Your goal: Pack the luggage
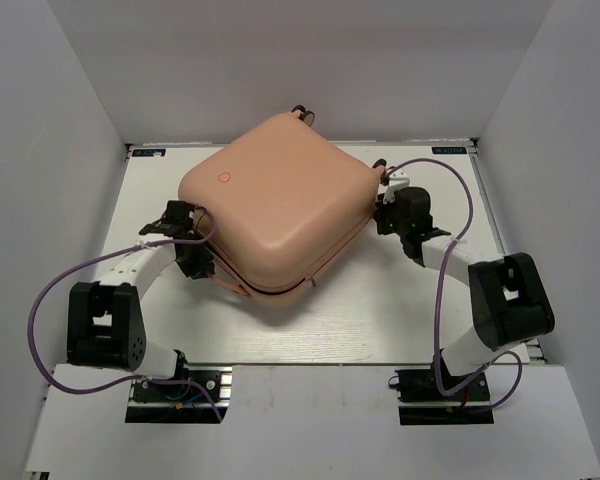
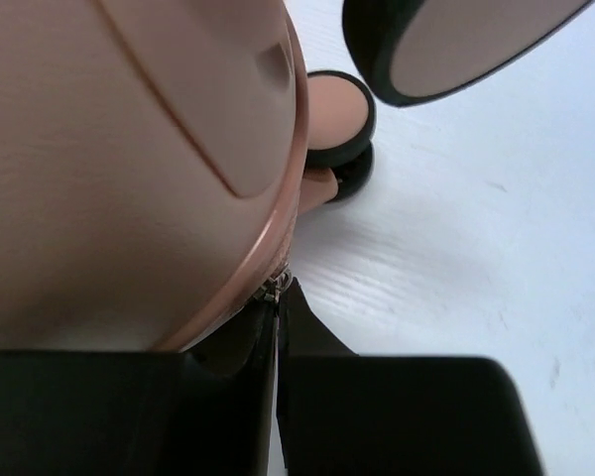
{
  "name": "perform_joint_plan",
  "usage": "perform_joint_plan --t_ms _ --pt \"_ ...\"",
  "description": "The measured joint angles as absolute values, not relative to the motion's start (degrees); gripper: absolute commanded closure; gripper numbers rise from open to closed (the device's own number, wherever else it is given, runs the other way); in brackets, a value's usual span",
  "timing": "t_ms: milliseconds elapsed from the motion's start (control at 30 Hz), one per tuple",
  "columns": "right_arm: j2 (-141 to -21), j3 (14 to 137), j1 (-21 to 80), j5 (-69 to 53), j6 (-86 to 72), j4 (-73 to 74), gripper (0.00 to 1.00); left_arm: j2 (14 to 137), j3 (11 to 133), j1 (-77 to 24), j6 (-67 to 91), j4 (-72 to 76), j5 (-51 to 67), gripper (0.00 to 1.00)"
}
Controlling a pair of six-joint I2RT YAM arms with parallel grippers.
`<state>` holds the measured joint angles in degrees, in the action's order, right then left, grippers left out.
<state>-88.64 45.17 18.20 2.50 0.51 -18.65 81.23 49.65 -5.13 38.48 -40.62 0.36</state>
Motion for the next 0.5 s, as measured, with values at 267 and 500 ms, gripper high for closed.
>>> perform_joint_plan --t_ms 267,500 --pt "-93.86 45.19 10.37 -20.62 0.58 -28.25 1.0 85.54 53.56 -2.7 34.76 -40.66 0.71 1.0" --pt "-98.3 45.58 8.1 -28.95 -0.82 -35.97 1.0 90.41 58.24 0.05 30.48 -40.8 2.5 1.0"
